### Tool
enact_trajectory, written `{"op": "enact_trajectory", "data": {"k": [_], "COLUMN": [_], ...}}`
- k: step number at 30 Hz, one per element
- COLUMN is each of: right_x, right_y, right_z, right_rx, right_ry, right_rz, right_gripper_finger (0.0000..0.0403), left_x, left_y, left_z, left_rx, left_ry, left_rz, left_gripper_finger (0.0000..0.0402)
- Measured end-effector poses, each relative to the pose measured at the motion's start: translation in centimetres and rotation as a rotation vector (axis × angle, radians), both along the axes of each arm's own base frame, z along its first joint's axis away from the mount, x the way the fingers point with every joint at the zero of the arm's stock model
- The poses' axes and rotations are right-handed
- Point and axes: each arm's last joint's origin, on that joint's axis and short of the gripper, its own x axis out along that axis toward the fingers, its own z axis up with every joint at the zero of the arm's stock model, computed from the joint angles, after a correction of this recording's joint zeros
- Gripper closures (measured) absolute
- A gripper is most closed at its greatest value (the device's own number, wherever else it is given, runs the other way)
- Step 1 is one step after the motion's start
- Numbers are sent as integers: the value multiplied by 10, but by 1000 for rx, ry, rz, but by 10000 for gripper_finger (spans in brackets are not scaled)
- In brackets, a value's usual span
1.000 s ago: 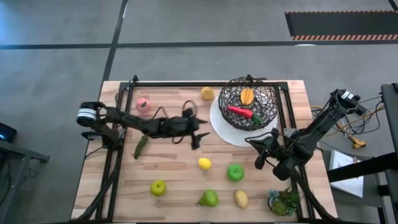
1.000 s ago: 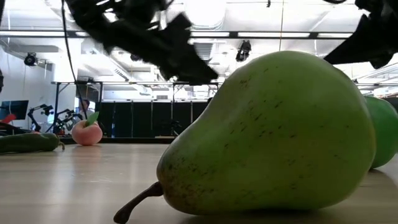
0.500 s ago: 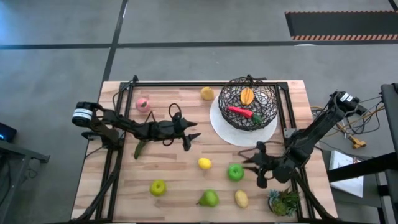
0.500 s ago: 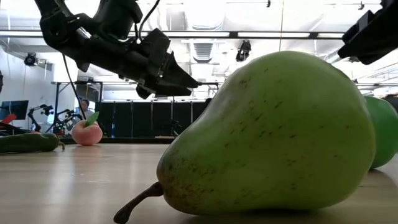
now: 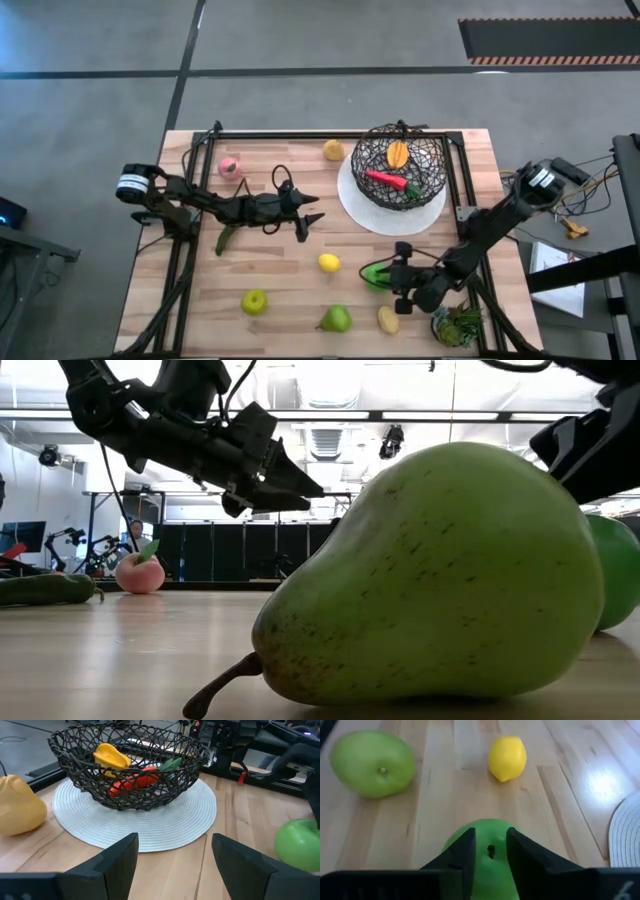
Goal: Build produce basket
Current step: Put the green apple into the black wire basket
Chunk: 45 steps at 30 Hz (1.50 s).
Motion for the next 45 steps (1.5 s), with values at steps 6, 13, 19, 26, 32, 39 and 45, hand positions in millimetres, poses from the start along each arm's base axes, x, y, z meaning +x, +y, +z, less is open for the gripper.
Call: {"op": "enact_trajectory", "data": {"k": [6, 13, 19, 26, 32, 39, 45], "right_x": [4, 1, -3, -14, -17, -11, -5], "right_y": [-2, -4, -7, -17, -19, -13, -10], "right_z": [-4, -3, 6, 36, 43, 22, 4], "right_rx": [0, 6, 5, 50, 90, 36, -1], "right_ry": [25, 46, 41, -27, -28, 57, 100], "right_rz": [-47, -67, -34, -38, -21, 7, -19], "right_gripper_finger": [360, 393, 394, 395, 393, 358, 346], "left_x": [0, 0, 0, -1, -1, -1, -1], "left_y": [0, -1, -2, -2, -2, -2, -2], "left_z": [0, -1, -1, -1, -1, -1, -1], "left_rx": [0, 0, 0, 0, 1, 1, 1], "left_ry": [0, 2, 3, 5, 5, 5, 5], "left_rz": [-1, -2, -6, -7, -8, -8, -8], "left_gripper_finger": [164, 164, 164, 164, 164, 164, 164]}}
